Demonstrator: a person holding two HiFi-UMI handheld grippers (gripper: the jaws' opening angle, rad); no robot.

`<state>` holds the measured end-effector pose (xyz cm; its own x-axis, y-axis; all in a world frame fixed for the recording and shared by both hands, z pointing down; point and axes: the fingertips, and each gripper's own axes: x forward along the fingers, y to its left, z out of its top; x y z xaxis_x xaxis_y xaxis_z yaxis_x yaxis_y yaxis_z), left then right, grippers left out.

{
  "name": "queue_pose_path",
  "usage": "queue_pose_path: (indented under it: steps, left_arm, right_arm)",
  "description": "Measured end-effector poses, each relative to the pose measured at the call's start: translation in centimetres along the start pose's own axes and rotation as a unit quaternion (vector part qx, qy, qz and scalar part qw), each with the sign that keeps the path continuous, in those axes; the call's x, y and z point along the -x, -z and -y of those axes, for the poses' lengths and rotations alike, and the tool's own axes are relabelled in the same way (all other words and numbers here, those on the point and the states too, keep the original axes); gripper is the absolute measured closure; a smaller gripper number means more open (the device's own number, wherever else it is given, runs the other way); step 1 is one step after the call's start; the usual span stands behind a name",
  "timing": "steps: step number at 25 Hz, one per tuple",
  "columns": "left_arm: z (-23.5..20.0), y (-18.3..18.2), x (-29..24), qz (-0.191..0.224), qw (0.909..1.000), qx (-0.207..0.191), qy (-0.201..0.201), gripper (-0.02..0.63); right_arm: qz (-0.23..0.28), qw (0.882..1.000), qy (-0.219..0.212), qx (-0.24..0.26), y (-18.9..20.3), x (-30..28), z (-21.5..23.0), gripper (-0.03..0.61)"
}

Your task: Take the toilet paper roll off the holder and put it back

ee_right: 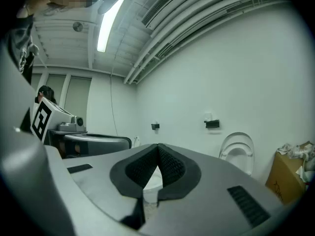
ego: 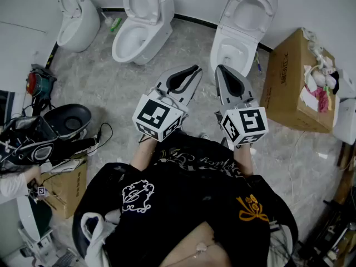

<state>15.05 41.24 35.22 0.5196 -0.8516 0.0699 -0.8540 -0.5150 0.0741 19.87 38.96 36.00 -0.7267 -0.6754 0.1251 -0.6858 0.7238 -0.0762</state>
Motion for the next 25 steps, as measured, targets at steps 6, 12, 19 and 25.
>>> queue_pose_path:
  steps: [6, 12, 19, 25]
  left_arm:
    - [0.6, 1.2, -0.2, 0.002, 1.0000, -0.003, 0.001, 0.565]
    - [-1.6, 1.6, 0.4, 0.001, 1.0000, 0.003, 0.003, 0.565]
    - [-6.8, 0.6, 1.3, -0.010, 0.9999, 0.003, 0.000, 0.565]
    - [-8.9, 2.1, 3.3, -0.018, 0.9998, 0.012, -0.003, 0.565]
  right_arm:
    - [0.005, 1.000, -0.009, 0.004, 1.1, 0.4, 0.0, 0.566]
    - [0.021, 0.999, -0.018, -0.021, 1.4, -1.9, -1.3, 0.565]
    - [0.002, 1.000, 0.006, -0.012, 0.6, -6.6, -2.5, 0.565]
    - [-0.008, 1.000, 0.021, -0.021, 2.1, -7.8, -4.1, 0.565]
